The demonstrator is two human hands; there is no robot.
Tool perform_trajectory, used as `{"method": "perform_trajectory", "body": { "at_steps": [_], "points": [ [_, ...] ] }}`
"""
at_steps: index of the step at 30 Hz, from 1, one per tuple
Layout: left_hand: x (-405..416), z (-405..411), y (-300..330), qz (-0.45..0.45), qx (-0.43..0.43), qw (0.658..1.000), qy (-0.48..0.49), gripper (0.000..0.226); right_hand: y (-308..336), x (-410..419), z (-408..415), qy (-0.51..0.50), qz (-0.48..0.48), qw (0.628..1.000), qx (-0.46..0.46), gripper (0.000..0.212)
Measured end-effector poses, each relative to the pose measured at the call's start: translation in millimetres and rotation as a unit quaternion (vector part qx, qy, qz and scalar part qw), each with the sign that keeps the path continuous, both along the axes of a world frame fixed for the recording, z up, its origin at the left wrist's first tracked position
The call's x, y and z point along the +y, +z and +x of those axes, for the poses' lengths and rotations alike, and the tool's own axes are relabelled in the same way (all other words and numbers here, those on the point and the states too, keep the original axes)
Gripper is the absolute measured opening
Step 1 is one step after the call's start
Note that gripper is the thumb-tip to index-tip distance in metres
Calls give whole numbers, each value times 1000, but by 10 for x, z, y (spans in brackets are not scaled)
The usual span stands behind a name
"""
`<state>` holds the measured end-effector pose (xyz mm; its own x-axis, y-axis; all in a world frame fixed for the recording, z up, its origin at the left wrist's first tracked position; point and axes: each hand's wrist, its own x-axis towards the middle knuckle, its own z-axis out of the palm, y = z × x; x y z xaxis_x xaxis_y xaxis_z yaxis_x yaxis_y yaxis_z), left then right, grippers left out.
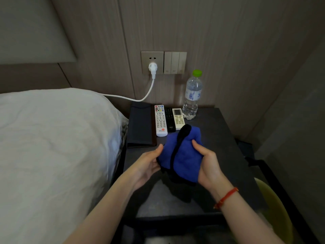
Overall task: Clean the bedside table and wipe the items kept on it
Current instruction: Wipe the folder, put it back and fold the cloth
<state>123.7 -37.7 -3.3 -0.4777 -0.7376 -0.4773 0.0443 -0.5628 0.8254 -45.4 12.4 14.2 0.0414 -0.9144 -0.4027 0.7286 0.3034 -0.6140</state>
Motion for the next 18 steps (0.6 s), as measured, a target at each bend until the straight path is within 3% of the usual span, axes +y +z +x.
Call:
{"method": "perform_trajectory", "body": {
  "at_steps": [5,8,11,13,16,18],
  "points": [
    [105,30,249,31,99,994,10,33,-85,148,-102,11,19,1000,-9,34],
    [203,-78,471,0,104,995,-7,32,-238,274,-193,-11,64,998,19,28],
    [329,-286,620,-30,79,996,-21,20,-439,378,-240,-2,134,990,36,61],
    [383,-376,650,-29,69,997,-27,18,-528,424,-238,22,156,987,39,72],
    [408,-379,639,-9,94,995,-22,18,-579,450,-258,21,164,981,104,48],
    [407,-305,623,10,115,993,-8,24,-596,450,-354,0,159,972,174,44]
  ]
}}
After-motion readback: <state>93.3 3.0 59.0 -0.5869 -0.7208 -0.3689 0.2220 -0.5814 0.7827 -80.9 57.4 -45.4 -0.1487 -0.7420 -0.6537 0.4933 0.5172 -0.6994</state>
